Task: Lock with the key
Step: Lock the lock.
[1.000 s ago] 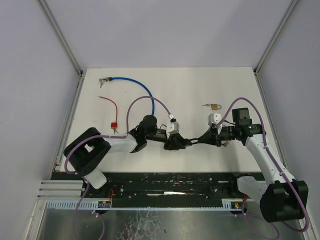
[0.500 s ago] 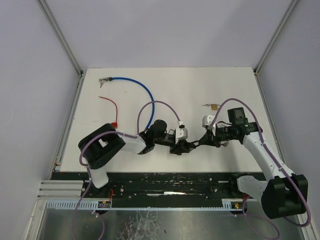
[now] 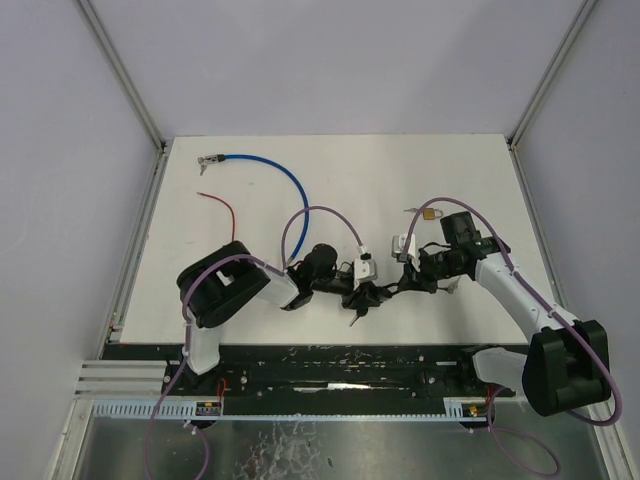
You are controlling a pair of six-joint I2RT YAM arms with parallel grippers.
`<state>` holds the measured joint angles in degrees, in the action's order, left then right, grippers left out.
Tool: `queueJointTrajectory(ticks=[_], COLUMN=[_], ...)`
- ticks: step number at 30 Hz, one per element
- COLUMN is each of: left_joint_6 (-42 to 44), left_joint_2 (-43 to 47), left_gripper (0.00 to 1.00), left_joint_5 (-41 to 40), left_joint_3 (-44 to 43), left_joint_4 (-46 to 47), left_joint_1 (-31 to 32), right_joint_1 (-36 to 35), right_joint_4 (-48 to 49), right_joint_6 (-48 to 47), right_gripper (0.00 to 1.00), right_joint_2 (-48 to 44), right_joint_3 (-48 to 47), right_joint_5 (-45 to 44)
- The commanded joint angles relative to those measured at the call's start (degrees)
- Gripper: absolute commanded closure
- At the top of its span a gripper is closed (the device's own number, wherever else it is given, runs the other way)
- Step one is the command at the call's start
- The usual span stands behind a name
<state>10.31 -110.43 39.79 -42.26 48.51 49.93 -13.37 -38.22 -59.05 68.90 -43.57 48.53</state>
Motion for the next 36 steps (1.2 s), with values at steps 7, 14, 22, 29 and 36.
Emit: queueJointTrajectory(ticks=[7,14,22,29,36], left_joint_6=[0.23,1.13,-0.21,-1.31,-1.34], left_joint_2=[-3.57,-4.76,-7.1,-8.47,-8.54], left_gripper=[1.0,1.0,1.0,1.0,1.0], left_joint_5=[2.76,4.31,4.02,3.76,3.73], left_joint_3=[1.02,0.89,2.5,2.45,2.58], left_joint_4=[12.6,11.95,17.69,19.73,19.63], left_joint_1=[0.41,-0.01,-0.56,-0.96,-0.98], right_joint_1=[-5.54,-8.44,-10.87,-12.42,-12.42], right_joint_4=[0.48,-4.12,-0.49,8.79,20.47], right_joint_6=[-5.06,-12.42,-7.33,4.82,10.89], right_gripper=[1.0,1.0,1.0,1.0,1.0], right_joint_2=[4.35,9.54,11.89,12.44,8.74], right_joint_3=[-1.36,-4.68,-4.51,-4.05,0.98], right_joint_5=[1.97,3.44,4.1,4.53,8.83])
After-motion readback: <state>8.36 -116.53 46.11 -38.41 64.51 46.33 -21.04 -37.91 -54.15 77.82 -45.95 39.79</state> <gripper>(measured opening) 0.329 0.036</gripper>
